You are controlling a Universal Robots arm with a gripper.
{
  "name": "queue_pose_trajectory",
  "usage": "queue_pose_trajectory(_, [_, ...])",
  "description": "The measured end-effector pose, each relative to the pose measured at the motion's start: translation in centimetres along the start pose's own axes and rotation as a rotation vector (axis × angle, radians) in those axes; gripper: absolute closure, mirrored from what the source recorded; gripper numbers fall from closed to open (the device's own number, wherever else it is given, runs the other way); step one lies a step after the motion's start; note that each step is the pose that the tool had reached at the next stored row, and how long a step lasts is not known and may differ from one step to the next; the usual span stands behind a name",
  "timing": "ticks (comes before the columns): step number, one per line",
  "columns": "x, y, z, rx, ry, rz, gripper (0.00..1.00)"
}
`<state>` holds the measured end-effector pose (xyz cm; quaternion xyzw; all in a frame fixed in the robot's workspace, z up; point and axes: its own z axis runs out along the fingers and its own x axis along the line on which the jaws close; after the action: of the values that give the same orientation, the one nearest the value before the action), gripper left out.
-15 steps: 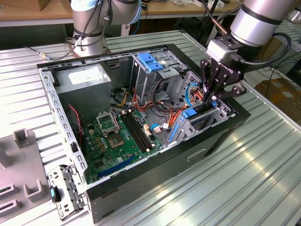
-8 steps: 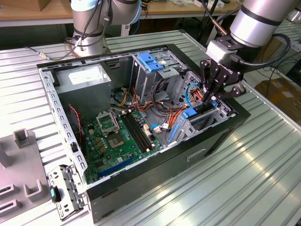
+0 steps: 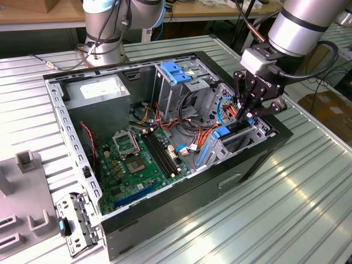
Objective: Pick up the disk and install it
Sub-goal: 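Insert the first disk wire, then insert the second disk wire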
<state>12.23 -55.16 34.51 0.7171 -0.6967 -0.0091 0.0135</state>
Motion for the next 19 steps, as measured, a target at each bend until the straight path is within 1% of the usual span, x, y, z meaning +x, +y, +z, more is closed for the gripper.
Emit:
queue_pose_trajectory(2, [0.00, 0.00, 0.06, 0.0001, -0.0015, 0.000, 0.84])
queue_pose_trajectory(3, [0.00, -0.01, 0.14, 0.0001, -0.0022, 0.000, 0.84])
queue_pose_trajectory(5, [0.01, -0.01, 0.40, 0.0000, -0.0016, 0.000, 0.84])
queue_pose_trajectory(6, [0.02, -0.02, 0.50, 0.0001, -0.0028, 0.000, 0.84])
queue_pose_trajectory(7, [0.03, 0.04, -1.41, 0.0000, -0.0019, 0.000, 0.76])
queue_pose_trajectory(8, [0.04, 0.05, -1.74, 0.0000, -0.0019, 0.000, 0.89])
queue_pose_trajectory(14, [0.04, 0.06, -2.06, 0.0000, -0.0019, 0.000, 0.89])
queue_pose_trajectory(16, [0.04, 0.08, -2.07, 0.0000, -0.0020, 0.000, 0.89])
queue_pose_trajectory(19, [0.02, 0.40, -2.07, 0.0000, -0.0019, 0.000, 0.89])
